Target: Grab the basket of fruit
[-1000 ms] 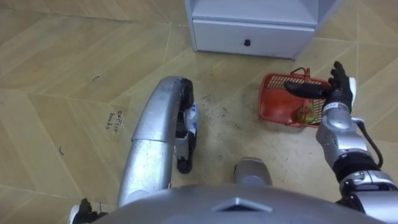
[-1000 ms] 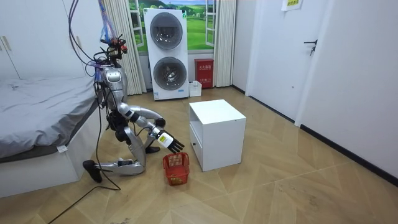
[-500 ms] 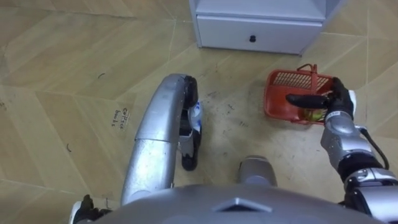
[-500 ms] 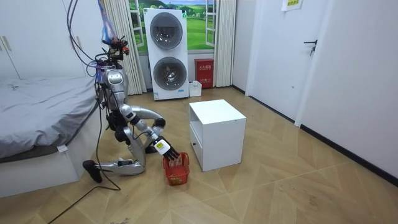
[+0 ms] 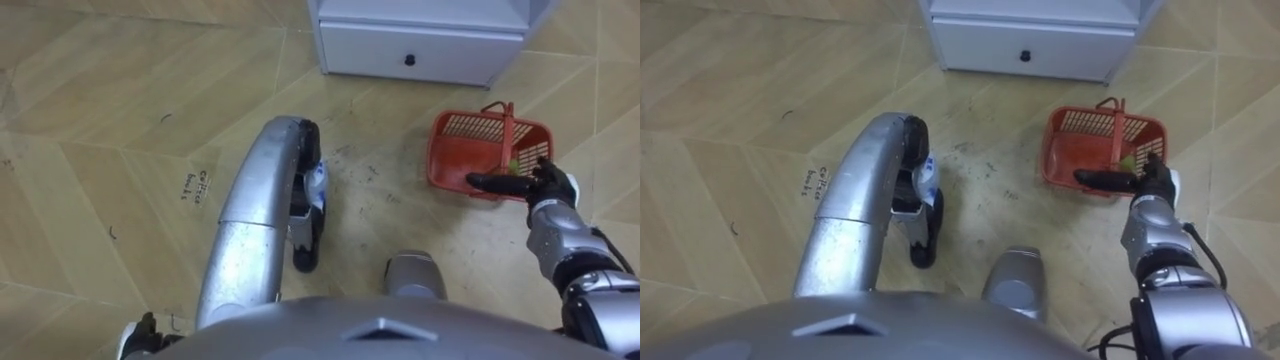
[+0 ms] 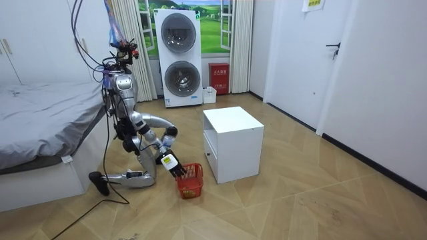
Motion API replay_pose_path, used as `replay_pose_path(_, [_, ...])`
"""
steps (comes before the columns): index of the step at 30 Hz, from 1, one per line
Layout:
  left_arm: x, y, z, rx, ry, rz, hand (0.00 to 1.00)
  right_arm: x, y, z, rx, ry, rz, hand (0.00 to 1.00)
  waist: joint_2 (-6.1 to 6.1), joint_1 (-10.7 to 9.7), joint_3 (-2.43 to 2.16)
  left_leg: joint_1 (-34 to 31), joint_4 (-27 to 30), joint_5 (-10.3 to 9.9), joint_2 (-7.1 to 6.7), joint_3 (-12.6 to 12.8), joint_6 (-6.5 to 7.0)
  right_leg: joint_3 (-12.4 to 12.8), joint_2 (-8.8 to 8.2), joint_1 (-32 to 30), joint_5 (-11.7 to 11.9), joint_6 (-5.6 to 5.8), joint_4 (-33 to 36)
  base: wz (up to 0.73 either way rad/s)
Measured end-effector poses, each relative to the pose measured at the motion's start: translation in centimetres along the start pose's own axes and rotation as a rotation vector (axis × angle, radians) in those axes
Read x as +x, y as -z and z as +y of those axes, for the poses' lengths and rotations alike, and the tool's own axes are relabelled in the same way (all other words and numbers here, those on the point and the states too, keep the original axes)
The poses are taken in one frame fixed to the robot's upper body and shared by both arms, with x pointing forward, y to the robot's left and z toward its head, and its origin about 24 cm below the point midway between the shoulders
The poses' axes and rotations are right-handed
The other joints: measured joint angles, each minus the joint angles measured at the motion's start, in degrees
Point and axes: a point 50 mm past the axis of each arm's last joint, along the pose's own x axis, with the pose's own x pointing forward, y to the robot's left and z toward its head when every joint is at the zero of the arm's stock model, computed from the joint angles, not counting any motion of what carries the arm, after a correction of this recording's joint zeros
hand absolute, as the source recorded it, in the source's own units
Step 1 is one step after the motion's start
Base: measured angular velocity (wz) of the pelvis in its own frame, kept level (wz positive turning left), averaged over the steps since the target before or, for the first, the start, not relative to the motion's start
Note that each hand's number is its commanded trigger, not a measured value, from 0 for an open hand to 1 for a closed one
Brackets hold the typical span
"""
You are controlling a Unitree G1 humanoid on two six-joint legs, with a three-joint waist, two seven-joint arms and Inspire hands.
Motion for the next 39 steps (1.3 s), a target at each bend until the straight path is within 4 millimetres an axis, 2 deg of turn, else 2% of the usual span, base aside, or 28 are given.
replay_pose_path(3, [0.1,-0.5,0.0,-0.001,0.007,-0.011,0.00,0.1,-0.2,-0.6,-0.003,-0.010,0.007,0.00,0.10,1.3,-0.04,-0.2,0.0,0.1,0.16,0.0,-0.11,0.0,0.02,-0.4,0.0,0.05,0.2,-0.01])
replay_pose_path(6, [0.2,-0.8,0.2,-0.001,0.012,-0.018,0.00,0.3,-1.3,-0.6,-0.001,-0.018,-0.019,0.00,-0.03,2.2,0.15,-0.4,-0.2,0.3,0.28,0.0,-0.56,0.1,0.01,-1.0,0.0,0.04,0.6,-0.03])
replay_pose_path(9, [0.2,-0.8,0.5,0.002,0.011,-0.017,0.00,0.4,-2.2,-0.9,0.004,-0.029,-0.038,0.00,0.00,2.9,0.14,-0.4,-0.4,0.5,0.25,0.0,-0.73,0.1,0.04,-1.1,0.0,0.05,0.7,0.00])
replay_pose_path(21, [0.2,-0.6,0.7,0.007,0.022,0.002,0.00,0.5,-2.6,-0.4,-0.019,-0.061,-0.047,0.00,0.28,3.1,0.04,-0.3,-0.9,0.8,0.14,-0.1,-1.23,0.2,0.01,-1.2,-0.1,0.07,0.8,0.00])
replay_pose_path(23, [0.2,-0.6,0.7,0.008,0.023,0.002,0.00,0.4,-2.5,-0.3,-0.032,-0.064,-0.047,0.10,0.31,3.1,0.04,-0.2,-0.9,0.8,0.17,-0.1,-1.23,0.1,0.02,-1.2,-0.1,0.08,0.8,0.00])
replay_pose_path(24, [0.2,-0.6,0.6,0.009,0.025,0.002,0.00,0.4,-2.5,-0.3,-0.039,-0.068,-0.046,0.34,0.37,3.1,0.03,-0.2,-0.9,0.8,0.18,-0.1,-1.23,0.1,0.03,-1.2,-0.1,0.08,0.8,0.00])
replay_pose_path(25, [0.2,-0.6,0.6,0.017,0.029,0.002,0.00,0.4,-2.5,-0.3,-0.044,-0.068,-0.046,0.79,0.49,3.2,0.03,-0.2,-0.9,0.8,0.21,-0.1,-1.23,0.1,0.04,-1.2,-0.1,0.10,0.8,0.00])
replay_pose_path(26, [0.2,-0.6,0.5,0.023,0.031,0.002,0.00,0.4,-2.5,-0.3,-0.047,-0.069,-0.046,1.00,0.55,3.3,0.03,-0.3,-0.9,0.8,0.24,-0.1,-1.23,0.2,0.04,-1.3,-0.1,0.10,0.9,0.00])
replay_pose_path(33, [0.2,-0.6,0.3,0.025,0.053,0.004,0.00,0.4,-2.2,-0.4,-0.055,-0.067,-0.027,1.00,1.05,4.3,-0.03,-0.5,-0.8,0.9,0.24,-0.2,-1.41,0.2,0.28,-1.5,-0.1,0.13,1.0,0.00])
replay_pose_path(39, [0.4,-2.4,0.0,0.040,0.061,-0.026,0.00,0.5,-2.0,0.1,-0.077,-0.102,-0.005,1.00,0.74,5.3,0.20,-0.7,-0.8,1.2,0.15,-0.2,-1.44,0.1,0.27,-1.7,-0.1,0.11,1.4,0.00])
